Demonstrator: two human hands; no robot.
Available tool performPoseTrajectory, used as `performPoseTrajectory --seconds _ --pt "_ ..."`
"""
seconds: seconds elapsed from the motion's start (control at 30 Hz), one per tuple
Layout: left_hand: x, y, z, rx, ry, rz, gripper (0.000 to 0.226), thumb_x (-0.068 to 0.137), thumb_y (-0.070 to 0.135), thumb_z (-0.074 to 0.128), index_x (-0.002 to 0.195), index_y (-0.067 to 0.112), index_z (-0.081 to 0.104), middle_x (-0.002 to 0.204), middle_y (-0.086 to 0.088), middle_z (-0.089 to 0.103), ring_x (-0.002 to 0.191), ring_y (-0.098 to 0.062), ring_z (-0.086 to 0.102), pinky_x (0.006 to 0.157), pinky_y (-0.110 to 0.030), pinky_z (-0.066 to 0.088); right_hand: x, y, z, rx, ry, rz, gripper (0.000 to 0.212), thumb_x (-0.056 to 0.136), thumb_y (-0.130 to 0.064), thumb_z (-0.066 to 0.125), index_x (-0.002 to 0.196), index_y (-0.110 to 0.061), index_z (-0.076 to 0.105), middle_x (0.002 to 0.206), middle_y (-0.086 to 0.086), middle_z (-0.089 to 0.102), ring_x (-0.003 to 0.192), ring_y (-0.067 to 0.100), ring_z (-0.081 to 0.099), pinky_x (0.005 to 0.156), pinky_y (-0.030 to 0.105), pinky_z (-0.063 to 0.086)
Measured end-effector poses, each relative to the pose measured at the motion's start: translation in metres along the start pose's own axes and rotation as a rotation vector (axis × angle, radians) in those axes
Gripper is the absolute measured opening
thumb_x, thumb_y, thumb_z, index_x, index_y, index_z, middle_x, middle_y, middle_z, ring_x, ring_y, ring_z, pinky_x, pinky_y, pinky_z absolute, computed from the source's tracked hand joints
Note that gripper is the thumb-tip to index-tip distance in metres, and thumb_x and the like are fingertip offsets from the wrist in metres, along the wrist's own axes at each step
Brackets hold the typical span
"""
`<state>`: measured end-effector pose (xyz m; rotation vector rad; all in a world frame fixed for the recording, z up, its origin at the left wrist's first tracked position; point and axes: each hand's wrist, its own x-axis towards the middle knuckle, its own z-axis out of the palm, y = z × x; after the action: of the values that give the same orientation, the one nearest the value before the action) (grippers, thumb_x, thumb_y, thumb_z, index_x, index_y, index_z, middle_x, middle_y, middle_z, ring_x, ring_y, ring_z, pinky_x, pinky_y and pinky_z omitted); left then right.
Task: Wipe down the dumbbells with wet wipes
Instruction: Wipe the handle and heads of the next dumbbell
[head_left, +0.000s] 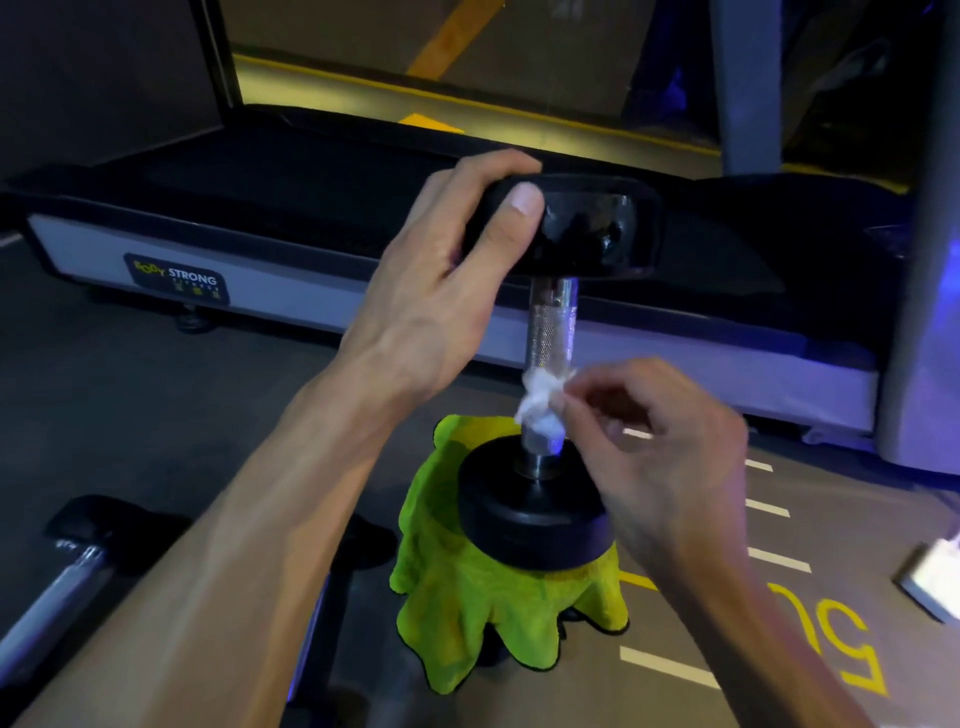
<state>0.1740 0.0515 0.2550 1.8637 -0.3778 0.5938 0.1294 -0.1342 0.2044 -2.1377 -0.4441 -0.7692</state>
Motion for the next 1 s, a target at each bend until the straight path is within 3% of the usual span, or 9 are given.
performPoseTrajectory --seconds 0.13,0.23,0.33,0.5,0.57,0.67,0.87,1.0 --pt "0.001 0.000 0.001 -0.006 0.002 -0.009 0.029 0.106 0.050 0.042 0.130 0.046 0.056 0.121 0.021 0.056 0.116 0.011 0.054 0.099 -0.014 0.040 0.036 -0.007 0.006 0.024 0.180 -0.098 0.008 0.087 -0.005 0.076 0.089 -0.013 0.076 0.088 0.000 0.069 0.077 0.010 0.064 0.067 0.027 0.052" --pt "0.001 -0.001 0.000 -0.008 0.015 -0.021 0.029 0.105 0.052 0.043 0.129 0.047 0.056 0.121 0.020 0.057 0.114 0.012 0.054 0.097 -0.010 0.039 0.009 0.000 0.010 -0.009 0.148 -0.101 0.004 0.089 -0.004 0.076 0.091 -0.008 0.078 0.091 0.000 0.070 0.082 0.007 0.065 0.072 0.022 0.053" --pt "0.001 -0.002 -0.001 -0.006 0.021 -0.015 0.031 0.102 0.057 0.042 0.128 0.049 0.056 0.122 0.019 0.057 0.114 0.011 0.055 0.100 -0.015 0.040 -0.002 0.001 0.010 -0.056 0.120 -0.107 0.007 0.088 -0.006 0.078 0.093 -0.010 0.080 0.092 -0.001 0.071 0.083 0.008 0.067 0.077 0.017 0.053" --pt "0.000 0.001 0.000 0.000 0.003 -0.002 0.027 0.106 0.051 0.042 0.129 0.047 0.055 0.121 0.021 0.055 0.115 0.012 0.054 0.098 -0.013 0.041 0.028 -0.012 0.013 -0.122 0.231 -0.178 0.014 0.091 -0.007 0.072 0.102 -0.009 0.079 0.102 0.002 0.072 0.093 0.009 0.066 0.085 0.014 0.048" --pt "0.000 0.001 -0.001 0.001 0.010 0.002 0.028 0.106 0.050 0.042 0.130 0.045 0.056 0.122 0.020 0.055 0.115 0.013 0.054 0.098 -0.011 0.040 0.008 -0.011 0.016 -0.159 0.173 -0.180 0.020 0.094 -0.008 0.071 0.113 -0.009 0.078 0.113 0.003 0.070 0.103 0.009 0.066 0.095 0.013 0.047" --pt "-0.001 0.001 -0.002 0.000 0.013 -0.001 0.028 0.106 0.049 0.043 0.131 0.045 0.056 0.123 0.020 0.055 0.115 0.014 0.053 0.098 -0.009 0.038 -0.011 -0.007 0.015 -0.215 0.104 -0.218 0.025 0.094 -0.007 0.070 0.118 -0.010 0.076 0.118 0.005 0.068 0.105 0.015 0.067 0.097 0.016 0.048" --pt "-0.003 0.002 -0.001 0.006 0.004 -0.014 0.031 0.107 0.049 0.043 0.134 0.043 0.056 0.124 0.020 0.054 0.114 0.014 0.053 0.095 -0.007 0.039 0.003 -0.017 0.018 -0.277 -0.012 -0.208 0.046 0.089 0.001 0.062 0.134 -0.008 0.063 0.137 0.010 0.052 0.121 0.027 0.059 0.095 0.037 0.054" --pt "-0.003 0.002 -0.003 0.006 0.006 -0.010 0.032 0.106 0.050 0.044 0.134 0.042 0.057 0.124 0.019 0.055 0.113 0.014 0.054 0.094 -0.005 0.037 -0.031 -0.010 0.011 -0.319 -0.136 -0.225 0.046 0.086 -0.001 0.060 0.131 -0.006 0.066 0.131 0.009 0.056 0.115 0.024 0.057 0.096 0.037 0.051"
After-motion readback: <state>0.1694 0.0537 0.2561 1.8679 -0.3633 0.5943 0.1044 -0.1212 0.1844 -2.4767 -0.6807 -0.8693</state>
